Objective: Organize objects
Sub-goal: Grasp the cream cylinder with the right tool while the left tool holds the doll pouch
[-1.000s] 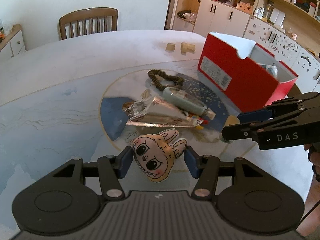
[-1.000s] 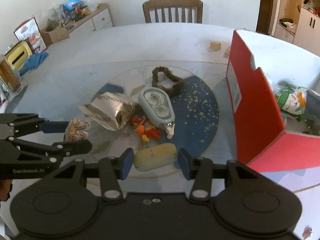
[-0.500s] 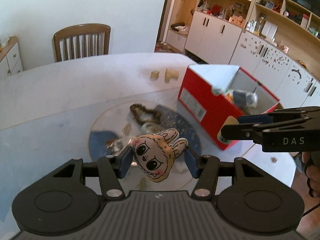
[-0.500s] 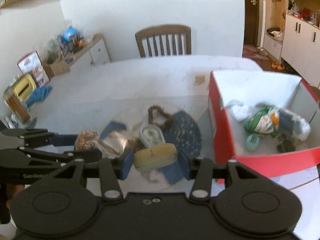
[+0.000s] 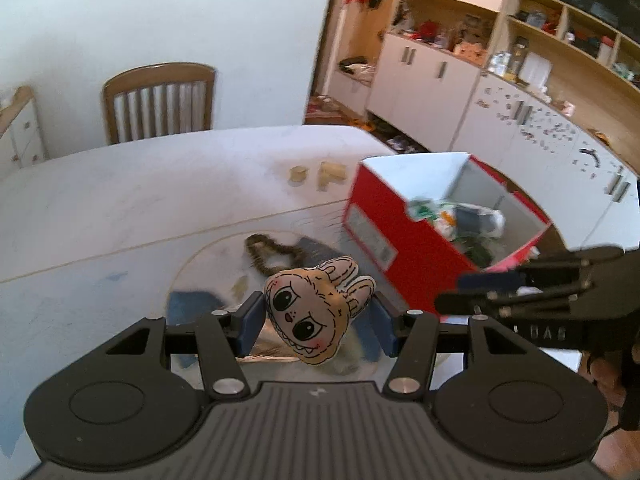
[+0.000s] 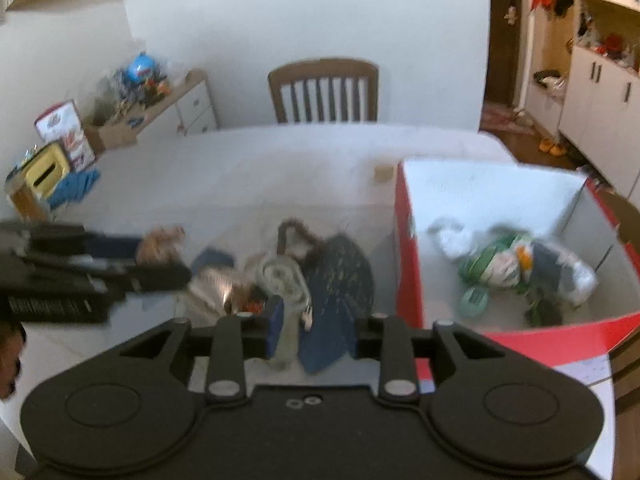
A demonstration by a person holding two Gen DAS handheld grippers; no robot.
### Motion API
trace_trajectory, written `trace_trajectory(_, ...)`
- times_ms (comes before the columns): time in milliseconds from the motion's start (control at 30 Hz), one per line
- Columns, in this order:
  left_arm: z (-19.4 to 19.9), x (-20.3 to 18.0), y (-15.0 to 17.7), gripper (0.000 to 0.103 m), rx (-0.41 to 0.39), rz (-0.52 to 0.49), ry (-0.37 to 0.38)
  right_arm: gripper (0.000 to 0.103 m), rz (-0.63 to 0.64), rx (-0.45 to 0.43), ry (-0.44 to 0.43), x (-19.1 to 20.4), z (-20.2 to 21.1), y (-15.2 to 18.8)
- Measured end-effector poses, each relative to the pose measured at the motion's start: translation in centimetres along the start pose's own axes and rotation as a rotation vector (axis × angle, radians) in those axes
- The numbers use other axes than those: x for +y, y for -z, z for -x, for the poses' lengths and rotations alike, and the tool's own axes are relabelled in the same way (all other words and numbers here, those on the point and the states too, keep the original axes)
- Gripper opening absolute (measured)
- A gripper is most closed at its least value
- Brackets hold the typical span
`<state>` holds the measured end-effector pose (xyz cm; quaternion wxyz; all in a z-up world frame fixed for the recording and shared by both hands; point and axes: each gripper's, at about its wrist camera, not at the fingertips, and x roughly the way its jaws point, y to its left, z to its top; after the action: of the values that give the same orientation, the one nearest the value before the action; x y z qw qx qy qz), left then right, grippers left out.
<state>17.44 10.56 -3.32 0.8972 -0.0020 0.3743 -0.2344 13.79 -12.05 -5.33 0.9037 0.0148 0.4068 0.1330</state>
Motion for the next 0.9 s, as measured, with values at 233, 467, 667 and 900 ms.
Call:
trace_trajectory(233,-0.2,2.6,1.8,0.056,0.043,0.064,-0.068,0.046,0.016,0.077,-0.007,0.4,-4.2,2.2)
trace_trajectory(467,0.2,3.7,3.2,0.056,0.07,0.084,-0.101,0.045,0.032,0.126,-0.004,0.8,-8.1,2.7)
trace_trajectory(667,0.4,4.4,3.9,0.056,0.083,0.1,-0.118,0.038,0.038,0.131,-0.009,1.1,-9.6,2.4)
trace_trajectory(900,0.5,4.3,4.0,0.056,0.083,0.098,-0.111,0.015,0.024,0.132,-0.009,1.1,-9.7,2.2)
